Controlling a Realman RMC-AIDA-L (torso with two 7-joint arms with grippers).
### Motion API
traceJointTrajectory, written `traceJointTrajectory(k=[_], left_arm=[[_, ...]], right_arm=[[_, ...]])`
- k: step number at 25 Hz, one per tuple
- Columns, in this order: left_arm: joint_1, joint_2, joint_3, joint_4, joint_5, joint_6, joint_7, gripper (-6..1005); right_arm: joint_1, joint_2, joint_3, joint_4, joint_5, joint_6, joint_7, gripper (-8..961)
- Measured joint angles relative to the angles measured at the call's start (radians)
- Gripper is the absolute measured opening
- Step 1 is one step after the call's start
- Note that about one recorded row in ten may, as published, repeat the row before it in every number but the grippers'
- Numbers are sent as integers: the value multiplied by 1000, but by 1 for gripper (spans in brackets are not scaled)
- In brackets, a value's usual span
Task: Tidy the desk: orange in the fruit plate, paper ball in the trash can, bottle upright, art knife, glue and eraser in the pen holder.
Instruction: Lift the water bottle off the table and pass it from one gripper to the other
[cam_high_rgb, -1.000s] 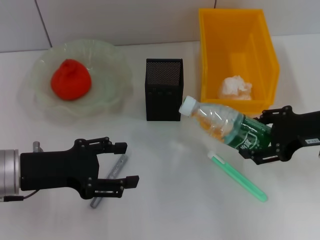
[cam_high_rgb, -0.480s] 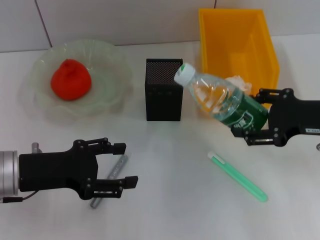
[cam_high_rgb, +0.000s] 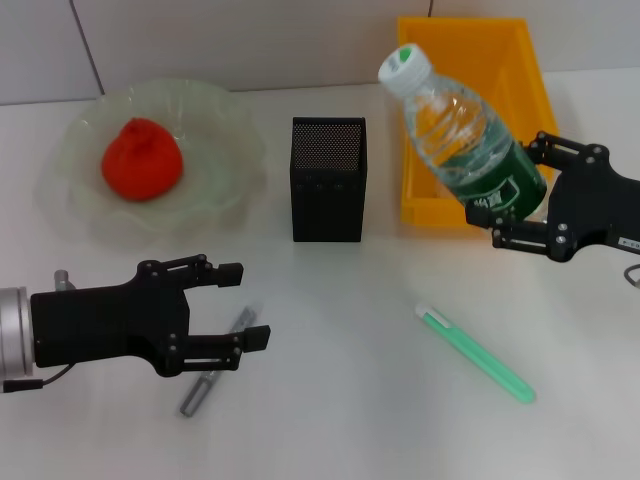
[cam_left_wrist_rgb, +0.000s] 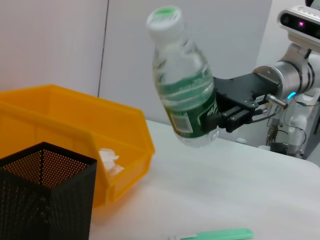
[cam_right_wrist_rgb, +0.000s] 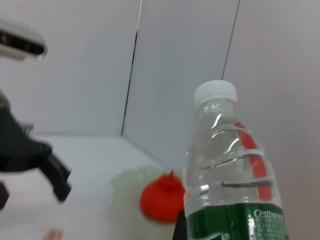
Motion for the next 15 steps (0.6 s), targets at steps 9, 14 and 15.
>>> traceJointTrajectory(k=[9, 14, 15], left_arm=[[4, 0, 0, -9, -43, -5, 5, 775], [9, 1, 0, -15, -69, -19, 17, 774], [9, 0, 0, -15, -71, -20, 17, 774]], right_arm=[[32, -2, 1, 222, 215, -27, -243, 770], [57, -1, 0, 302, 251, -48, -305, 770], [60, -1, 0, 313, 254, -52, -313, 770]])
